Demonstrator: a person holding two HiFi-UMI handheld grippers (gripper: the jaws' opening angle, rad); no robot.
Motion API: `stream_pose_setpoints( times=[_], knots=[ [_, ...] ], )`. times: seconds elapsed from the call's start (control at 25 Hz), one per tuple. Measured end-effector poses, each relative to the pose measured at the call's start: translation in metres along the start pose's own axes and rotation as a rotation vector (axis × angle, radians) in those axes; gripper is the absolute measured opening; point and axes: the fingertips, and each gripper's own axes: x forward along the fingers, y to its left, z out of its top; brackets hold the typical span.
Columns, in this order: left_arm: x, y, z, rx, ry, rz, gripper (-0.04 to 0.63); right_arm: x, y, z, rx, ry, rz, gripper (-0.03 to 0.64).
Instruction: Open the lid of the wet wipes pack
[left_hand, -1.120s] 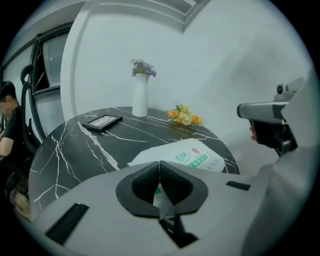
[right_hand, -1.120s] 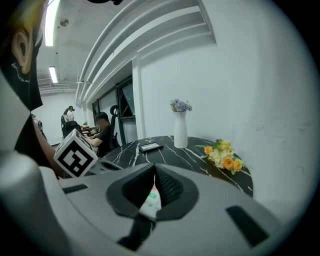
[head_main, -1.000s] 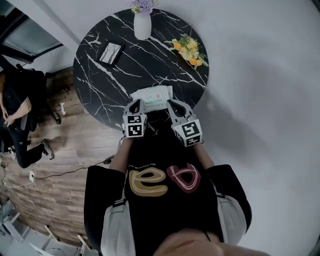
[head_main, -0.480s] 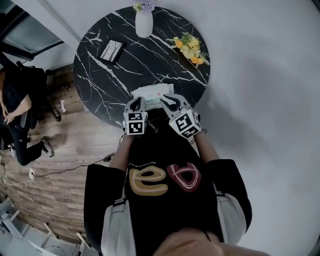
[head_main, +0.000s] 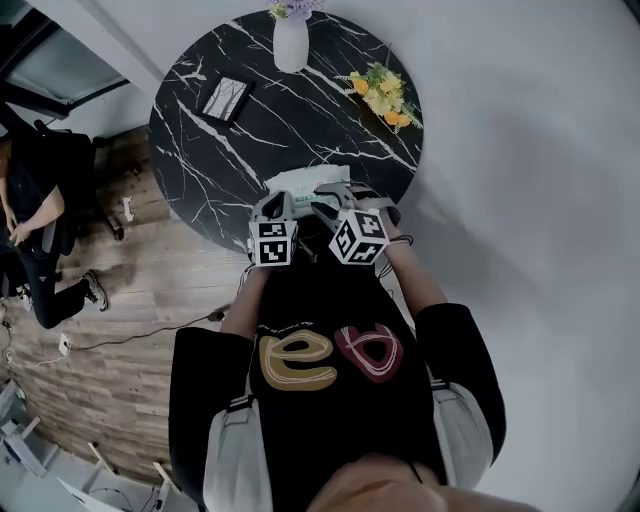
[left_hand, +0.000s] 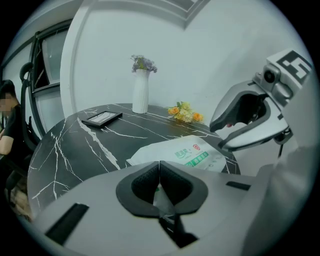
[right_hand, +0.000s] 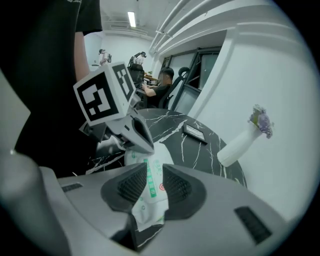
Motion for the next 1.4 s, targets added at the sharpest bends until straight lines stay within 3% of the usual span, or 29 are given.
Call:
stream_pose_setpoints(
  times=[0.72,1.4],
  knots=[
    [-0.001,0.000,0.000,-0.052,-0.036,-0.012,0.018,0.034,0.024,-0.020,-0.107,0.156,0.181,0.112],
    [-0.005,-0.012,-0.006,-0.017,-0.004,-0.037,0.020,0.048,0.027,-0.027,-0.160,0.193,0.190,0.097]
  ],
)
